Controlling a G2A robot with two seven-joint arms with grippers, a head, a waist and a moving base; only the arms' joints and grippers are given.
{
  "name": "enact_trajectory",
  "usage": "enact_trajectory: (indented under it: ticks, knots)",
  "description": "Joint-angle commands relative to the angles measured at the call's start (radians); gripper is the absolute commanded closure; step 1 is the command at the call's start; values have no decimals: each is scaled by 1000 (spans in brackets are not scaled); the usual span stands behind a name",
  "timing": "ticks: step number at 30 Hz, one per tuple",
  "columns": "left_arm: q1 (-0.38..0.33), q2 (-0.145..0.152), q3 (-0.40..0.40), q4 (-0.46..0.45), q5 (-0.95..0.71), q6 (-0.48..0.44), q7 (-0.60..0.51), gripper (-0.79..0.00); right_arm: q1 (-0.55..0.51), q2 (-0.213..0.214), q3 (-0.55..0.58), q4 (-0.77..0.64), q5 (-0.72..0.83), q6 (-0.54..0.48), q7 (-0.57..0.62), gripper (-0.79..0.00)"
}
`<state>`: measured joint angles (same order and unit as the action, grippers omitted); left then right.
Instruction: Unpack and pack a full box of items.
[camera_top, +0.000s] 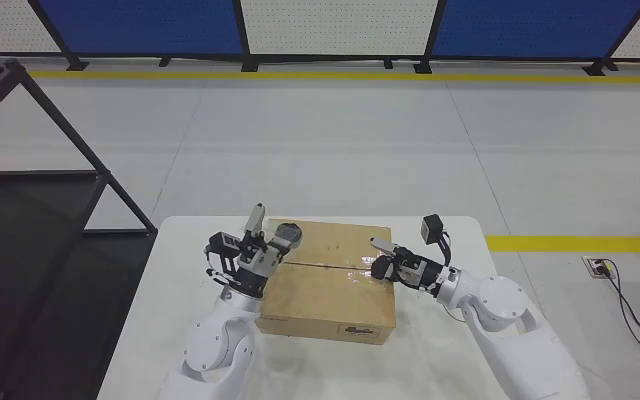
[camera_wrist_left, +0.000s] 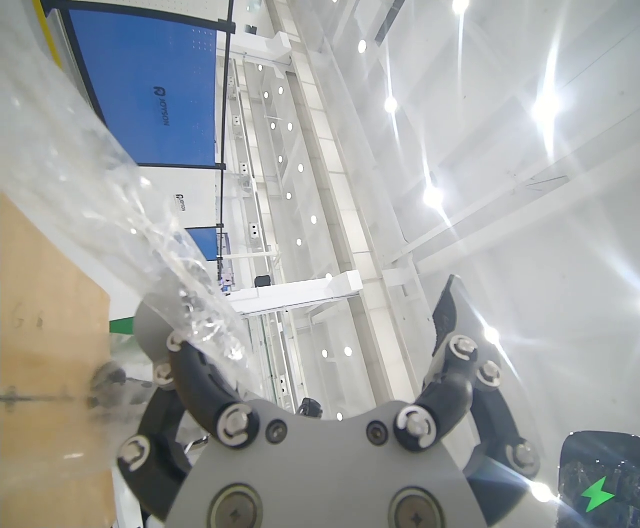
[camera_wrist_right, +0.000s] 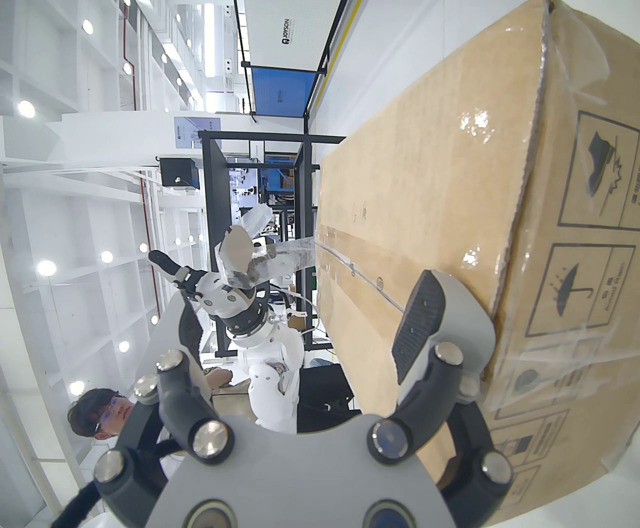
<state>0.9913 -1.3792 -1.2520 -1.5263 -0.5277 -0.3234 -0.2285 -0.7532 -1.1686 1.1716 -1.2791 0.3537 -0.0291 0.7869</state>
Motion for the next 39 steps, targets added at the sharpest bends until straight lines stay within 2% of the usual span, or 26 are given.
enact_trajectory:
  ticks: [1,30,39]
  knots:
    - [-1,-2,3,0,1,1,-1,-785,0,0,0,0,0,0,0,-785]
    - [-18,-23,38,23,35,20,-11,-785,0,0,0,0,0,0,0,-785]
    - [-18,-28,38,24,43,25,-15,-785,-41,6,30,-42,3,-7,-21,-785]
